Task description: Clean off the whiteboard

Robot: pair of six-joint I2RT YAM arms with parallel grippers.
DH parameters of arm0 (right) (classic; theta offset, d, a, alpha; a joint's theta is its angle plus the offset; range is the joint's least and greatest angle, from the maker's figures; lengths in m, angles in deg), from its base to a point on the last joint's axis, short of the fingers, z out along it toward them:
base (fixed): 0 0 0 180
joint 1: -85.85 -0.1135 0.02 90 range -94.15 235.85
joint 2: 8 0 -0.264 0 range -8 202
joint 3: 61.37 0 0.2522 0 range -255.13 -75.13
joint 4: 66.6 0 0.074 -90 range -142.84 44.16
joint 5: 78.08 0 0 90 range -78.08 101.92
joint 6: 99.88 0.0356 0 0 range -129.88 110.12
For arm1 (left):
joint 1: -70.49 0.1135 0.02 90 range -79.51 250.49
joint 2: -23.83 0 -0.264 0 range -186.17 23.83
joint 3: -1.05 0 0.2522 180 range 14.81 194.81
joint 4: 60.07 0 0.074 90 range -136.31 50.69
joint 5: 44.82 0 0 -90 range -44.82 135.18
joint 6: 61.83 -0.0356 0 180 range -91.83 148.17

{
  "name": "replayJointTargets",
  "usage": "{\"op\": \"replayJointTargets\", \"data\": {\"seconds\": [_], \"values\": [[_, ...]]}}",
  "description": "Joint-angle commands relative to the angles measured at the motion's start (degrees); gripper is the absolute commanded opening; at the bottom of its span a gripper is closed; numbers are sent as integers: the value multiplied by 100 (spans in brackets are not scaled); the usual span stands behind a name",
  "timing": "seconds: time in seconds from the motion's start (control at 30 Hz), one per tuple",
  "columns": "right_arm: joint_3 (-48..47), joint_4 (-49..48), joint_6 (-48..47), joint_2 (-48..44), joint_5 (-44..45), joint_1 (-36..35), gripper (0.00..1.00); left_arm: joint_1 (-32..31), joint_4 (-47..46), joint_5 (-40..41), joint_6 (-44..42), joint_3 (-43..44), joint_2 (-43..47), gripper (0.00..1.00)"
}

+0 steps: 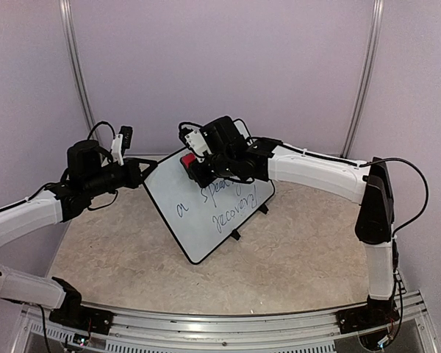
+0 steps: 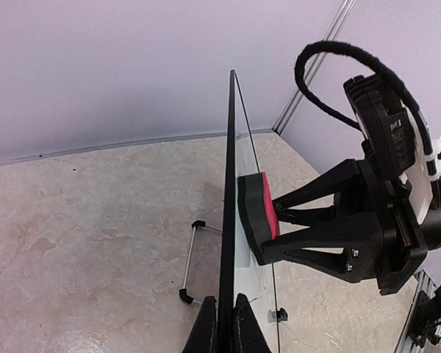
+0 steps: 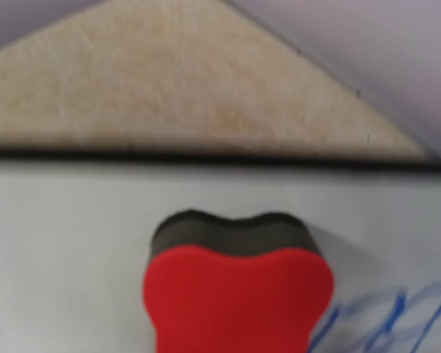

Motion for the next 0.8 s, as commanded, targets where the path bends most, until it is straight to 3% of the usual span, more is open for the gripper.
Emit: {"op": "replayJointTargets", "data": {"seconds": [0.0,0.2,0.37,0.53,0.77], "values": [[1000,46,209,-227,-102,56,27,-153,-543,-373,-258,151,283,0],[2124,-230,384,-784,-89,20,27,-153,-520,-349,-264,155,300,0],[2359,-263,413,-912,-40,20,27,-259,-235,-98,-376,227,371,0],[1887,-147,224,-882,16,22,27,-795,237,529,-630,395,551,0],[538,152,-108,-412,156,44,28,-861,653,525,-630,548,583,0]]}}
